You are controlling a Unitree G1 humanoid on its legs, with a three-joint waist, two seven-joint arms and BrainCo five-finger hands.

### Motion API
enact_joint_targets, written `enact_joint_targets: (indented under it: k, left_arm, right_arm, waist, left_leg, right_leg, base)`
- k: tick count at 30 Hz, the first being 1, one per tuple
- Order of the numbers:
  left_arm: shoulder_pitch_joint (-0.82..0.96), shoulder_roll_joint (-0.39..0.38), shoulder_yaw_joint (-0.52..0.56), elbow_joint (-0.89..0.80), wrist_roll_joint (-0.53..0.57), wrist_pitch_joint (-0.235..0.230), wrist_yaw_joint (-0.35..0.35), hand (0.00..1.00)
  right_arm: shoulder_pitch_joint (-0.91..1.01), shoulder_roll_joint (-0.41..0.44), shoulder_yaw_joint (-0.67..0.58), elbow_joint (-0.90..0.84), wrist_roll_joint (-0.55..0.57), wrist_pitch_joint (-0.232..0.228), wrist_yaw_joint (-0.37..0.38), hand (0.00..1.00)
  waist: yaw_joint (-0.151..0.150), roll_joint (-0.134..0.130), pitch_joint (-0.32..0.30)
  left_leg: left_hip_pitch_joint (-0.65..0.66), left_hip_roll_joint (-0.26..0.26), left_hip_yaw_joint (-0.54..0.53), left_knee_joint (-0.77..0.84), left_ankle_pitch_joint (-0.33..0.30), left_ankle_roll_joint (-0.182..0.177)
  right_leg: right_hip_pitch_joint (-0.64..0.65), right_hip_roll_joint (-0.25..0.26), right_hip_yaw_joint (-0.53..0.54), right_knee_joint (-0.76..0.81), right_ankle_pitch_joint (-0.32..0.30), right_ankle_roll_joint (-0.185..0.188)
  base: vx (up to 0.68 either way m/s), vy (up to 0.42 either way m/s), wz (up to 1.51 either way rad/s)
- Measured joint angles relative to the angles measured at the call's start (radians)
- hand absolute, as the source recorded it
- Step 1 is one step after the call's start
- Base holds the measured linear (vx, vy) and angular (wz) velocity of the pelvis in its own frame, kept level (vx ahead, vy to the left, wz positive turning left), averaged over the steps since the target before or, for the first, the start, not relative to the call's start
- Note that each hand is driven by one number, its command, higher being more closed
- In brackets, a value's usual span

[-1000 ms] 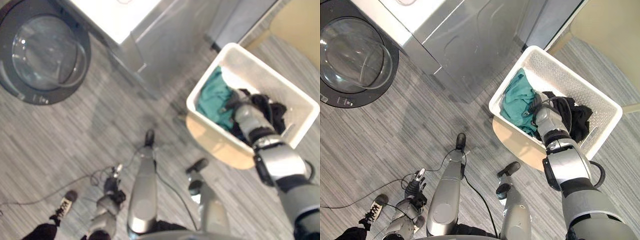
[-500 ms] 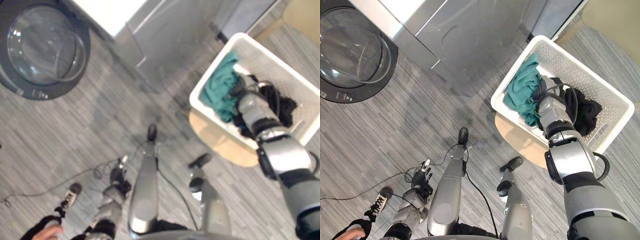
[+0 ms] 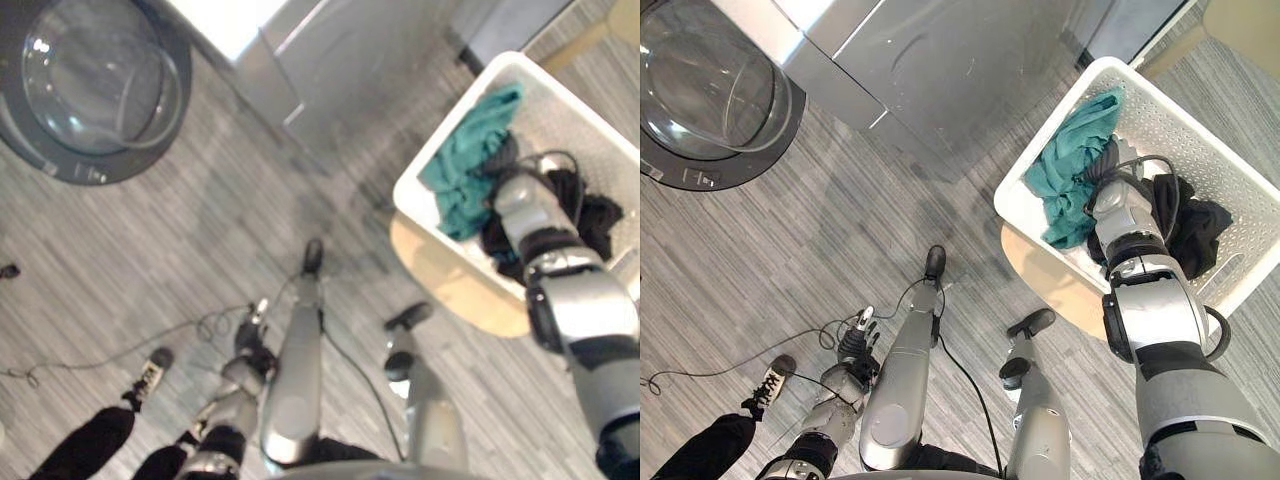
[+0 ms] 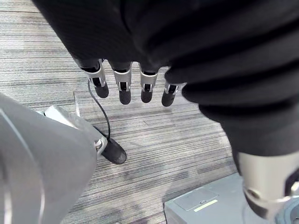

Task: Pick up the laundry basket with both hands and put the clothes into the washing machine.

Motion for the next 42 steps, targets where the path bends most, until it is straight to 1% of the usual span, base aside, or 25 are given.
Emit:
enact_joint_targets:
  k: [2, 5, 6, 8, 10, 11, 12, 13, 15, 17, 20, 23, 26, 27, 29, 30, 33, 34, 35, 36, 37, 38, 40, 41, 42]
  left_arm:
    - [0.0, 0.0, 0.005, 0.0, 0.0, 0.0, 0.003, 0.0]
    - [0.0, 0.001, 0.009, 0.002, 0.0, 0.0, 0.011, 0.0]
    - [0.0, 0.001, 0.011, 0.0, 0.0, -0.001, 0.018, 0.0]
    - [0.001, 0.001, 0.045, 0.0, 0.0, -0.001, 0.023, 0.0]
    - [0.002, 0.007, 0.088, -0.001, 0.003, -0.001, 0.027, 0.0]
    - [0.004, 0.01, 0.095, -0.001, 0.005, -0.001, 0.027, 0.0]
    - [0.006, 0.01, 0.111, -0.004, 0.012, -0.001, 0.027, 0.0]
    - [0.011, 0.011, 0.118, -0.012, 0.012, -0.001, 0.027, 0.0]
    - [0.022, 0.036, 0.125, -0.042, 0.029, -0.002, 0.027, 0.0]
    - [0.027, 0.038, 0.126, -0.064, 0.051, -0.002, 0.026, 0.0]
    - [0.048, 0.039, 0.126, -0.113, 0.079, -0.001, 0.026, 0.0]
    - [0.072, 0.032, 0.136, -0.19, 0.117, 0.0, 0.025, 0.0]
    - [0.129, 0.035, 0.142, -0.317, 0.141, 0.002, 0.021, 0.0]
    - [0.158, 0.036, 0.141, -0.393, 0.142, 0.002, 0.018, 0.0]
    - [0.174, 0.037, 0.134, -0.462, 0.153, 0.003, 0.017, 0.0]
    - [0.185, 0.043, 0.125, -0.515, 0.171, 0.004, 0.017, 0.0]
    - [0.19, 0.071, 0.088, -0.655, 0.215, 0.007, -0.006, 0.0]
    - [0.186, 0.083, 0.076, -0.697, 0.218, 0.008, -0.01, 0.0]
    - [0.179, 0.094, 0.065, -0.744, 0.218, 0.008, -0.017, 0.0]
    - [0.17, 0.098, 0.062, -0.766, 0.218, 0.008, -0.023, 0.0]
    - [0.146, 0.108, 0.056, -0.805, 0.218, 0.008, -0.025, 0.0]
    - [0.109, 0.134, 0.032, -0.834, 0.218, 0.009, -0.026, 0.0]
    - [0.082, 0.154, 0.022, -0.855, 0.219, 0.009, -0.027, 0.0]
    - [0.048, 0.181, 0.001, -0.873, 0.219, 0.009, -0.03, 0.0]
    - [0.033, 0.189, -0.005, -0.877, 0.219, 0.008, -0.033, 0.0]
  right_arm:
    - [0.005, 0.007, 0.0, -0.006, 0.018, 0.0, -0.002, 1.0]
    - [0.019, 0.023, 0.001, -0.05, 0.036, 0.001, -0.003, 1.0]
    - [0.042, 0.023, 0.0, -0.098, 0.046, 0.003, -0.006, 1.0]
    - [0.086, 0.032, 0.0, -0.216, 0.067, 0.009, -0.008, 1.0]
    - [0.149, 0.055, -0.004, -0.426, 0.07, 0.01, -0.022, 1.0]
    - [0.165, 0.064, -0.01, -0.478, 0.07, 0.009, -0.024, 1.0]
    - [0.206, 0.084, -0.033, -0.584, 0.07, 0.008, -0.029, 1.0]
    - [0.225, 0.097, -0.045, -0.63, 0.07, 0.008, -0.032, 1.0]
    - [0.31, 0.137, -0.088, -0.789, 0.068, 0.0, -0.065, 1.0]
    - [0.379, 0.161, -0.123, -0.906, 0.067, 0.0, -0.073, 1.0]
    - [0.485, 0.203, -0.155, -1.036, 0.065, -0.005, -0.094, 1.0]
    - [0.604, 0.241, -0.168, -1.159, 0.065, -0.026, -0.095, 1.0]
    - [0.705, 0.288, -0.171, -1.256, 0.063, -0.039, -0.088, 1.0]
    - [0.752, 0.299, -0.18, -1.301, 0.063, -0.04, -0.086, 1.0]
    - [0.789, 0.305, -0.195, -1.334, 0.063, -0.041, -0.082, 1.0]
    - [0.817, 0.313, -0.197, -1.353, 0.064, -0.044, -0.075, 1.0]
    - [0.88, 0.324, -0.179, -1.41, 0.086, -0.083, -0.03, 1.0]
    - [0.89, 0.33, -0.166, -1.428, 0.114, -0.096, -0.01, 1.0]
    - [0.906, 0.333, -0.14, -1.453, 0.149, -0.116, 0.01, 1.0]
    - [0.909, 0.333, -0.126, -1.461, 0.165, -0.126, 0.023, 1.0]
    - [0.911, 0.333, -0.096, -1.474, 0.2, -0.142, 0.045, 1.0]
    - [0.91, 0.332, -0.064, -1.49, 0.25, -0.156, 0.077, 1.0]
    - [0.904, 0.333, -0.033, -1.492, 0.29, -0.171, 0.106, 1.0]
    - [0.9, 0.332, -0.002, -1.492, 0.341, -0.19, 0.147, 1.0]
    - [0.898, 0.331, 0.007, -1.492, 0.358, -0.196, 0.16, 1.0]
  waist:
    - [-0.007, 0.0, 0.0]
    - [-0.027, -0.002, 0.0]
    - [-0.029, -0.005, 0.0]
    - [-0.037, -0.025, 0.005]
    - [-0.073, -0.052, 0.005]
    - [-0.083, -0.06, 0.006]
    - [-0.092, -0.08, 0.004]
    - [-0.1, -0.093, 0.006]
    - [-0.12, -0.14, 0.003]
    - [-0.139, -0.162, 0.003]
    - [-0.142, -0.183, 0.001]
    - [-0.148, -0.202, -0.006]
    - [-0.161, -0.246, -0.036]
    - [-0.164, -0.267, -0.053]
    - [-0.166, -0.284, -0.068]
    - [-0.168, -0.295, -0.092]
    - [-0.19, -0.299, -0.15]
    - [-0.191, -0.301, -0.167]
    - [-0.192, -0.298, -0.198]
    - [-0.195, -0.297, -0.209]
    - [-0.201, -0.296, -0.237]
    - [-0.207, -0.292, -0.274]
    - [-0.216, -0.291, -0.3]
    - [-0.219, -0.291, -0.332]
    - [-0.219, -0.289, -0.342]
  left_leg:
    - [0.006, 0.001, 0.005, 0.0, 0.0, 0.0]
    - [0.008, 0.003, 0.008, 0.0, 0.0, 0.0]
    - [0.012, 0.005, 0.015, 0.0, 0.0, 0.0]
    - [0.026, 0.015, 0.037, 0.0, 0.0, 0.0]
    - [0.037, 0.02, 0.055, -0.001, 0.0, 0.0]
    - [0.042, 0.021, 0.057, -0.001, 0.0, 0.0]
    - [0.051, 0.024, 0.069, -0.002, 0.0, 0.0]
    - [0.057, 0.026, 0.076, -0.002, 0.0, 0.0]
    - [0.076, 0.035, 0.095, -0.004, 0.0, 0.0]
    - [0.09, 0.036, 0.101, -0.006, 0.0, 0.0]
    - [0.119, 0.036, 0.112, -0.008, -0.001, 0.0]
    - [0.155, 0.034, 0.116, -0.028, -0.002, 0.0]
    - [0.175, 0.033, 0.131, -0.031, -0.003, 0.0]
    - [0.184, 0.032, 0.14, -0.031, -0.005, 0.002]
    - [0.201, 0.031, 0.148, -0.031, -0.008, 0.003]
    - [0.209, 0.03, 0.159, -0.03, -0.013, 0.003]
    - [0.234, 0.031, 0.171, -0.004, -0.036, 0.002]
    - [0.251, 0.032, 0.182, 0.001, -0.046, -0.001]
    - [0.267, 0.034, 0.197, 0.01, -0.058, -0.001]
    - [0.281, 0.035, 0.205, 0.011, -0.063, -0.002]
    - [0.305, 0.036, 0.221, 0.011, -0.075, -0.004]
    - [0.323, 0.036, 0.231, 0.01, -0.081, -0.005]
    - [0.341, 0.036, 0.236, 0.008, -0.084, -0.007]
    - [0.363, 0.036, 0.248, 0.002, -0.086, -0.008]
    - [0.37, 0.035, 0.252, -0.002, -0.086, -0.008]
  right_leg:
    - [0.0, 0.0, 0.007, 0.003, 0.001, -0.002]
    - [0.0, 0.001, 0.01, 0.004, 0.004, -0.005]
    - [0.0, 0.001, 0.015, 0.004, 0.006, -0.007]
    - [0.0, 0.003, 0.034, 0.004, 0.008, -0.009]
    - [0.0, 0.005, 0.046, 0.004, 0.01, -0.012]
    - [0.001, 0.005, 0.053, 0.004, 0.01, -0.012]
    - [0.001, 0.005, 0.064, 0.004, 0.012, -0.014]
    - [0.002, 0.005, 0.07, 0.004, 0.012, -0.015]
    - [0.004, 0.008, 0.088, 0.004, 0.014, -0.018]
    - [0.014, 0.009, 0.092, 0.005, 0.015, -0.019]
    - [0.037, 0.007, 0.099, 0.006, 0.015, -0.019]
    - [0.065, 0.007, 0.095, 0.006, 0.015, -0.018]
    - [0.073, 0.004, 0.1, 0.005, 0.016, -0.016]
    - [0.079, 0.003, 0.105, 0.005, 0.016, -0.016]
    - [0.09, 0.003, 0.113, 0.006, 0.017, -0.014]
    - [0.091, 0.002, 0.122, 0.007, 0.017, -0.013]
    - [0.117, 0.0, 0.135, 0.007, 0.018, -0.011]
    - [0.127, 0.0, 0.149, 0.007, 0.018, -0.011]
    - [0.135, 0.0, 0.164, 0.005, 0.017, -0.01]
    - [0.144, 0.0, 0.173, 0.005, 0.017, -0.007]
    - [0.157, 0.0, 0.187, 0.002, 0.016, -0.004]
    - [0.171, -0.001, 0.196, -0.001, 0.015, 0.0]
    - [0.185, -0.001, 0.199, -0.002, 0.013, 0.002]
    - [0.197, -0.001, 0.206, -0.003, 0.012, 0.003]
    - [0.2, -0.002, 0.209, -0.003, 0.012, 0.003]
  base:
    - [0.02, 0.052, -0.08]
    - [0.02, 0.047, -0.04]
    - [0.03, 0.037, -0.17]
    - [0.03, 0.028, -0.23]
    - [0.02, 0.024, -0.2]
    - [0.02, 0.026, -0.24]
    - [0.02, 0.02, -0.21]
    - [0.03, 0.023, -0.27]
    - [0.02, 0.019, -0.23]
    - [0.0, 0.015, -0.07]
    - [0.0, 0.029, -0.04]
    - [-0.02, 0.029, 0.05]
    - [-0.01, 0.029, -0.08]
    - [0.01, 0.029, -0.07]
    - [0.02, 0.019, -0.09]
    - [0.02, 0.02, -0.17]
    - [0.03, 0.029, -0.13]
    - [0.04, 0.036, -0.3]
    - [0.03, 0.027, -0.33]
    - [0.03, 0.025, -0.35]
    - [0.04, 0.034, -0.28]
    - [0.03, 0.029, -0.22]
    - [0.04, 0.023, -0.1]
    - [0.04, 0.023, -0.11]
    - [0.05, 0.022, -0.14]
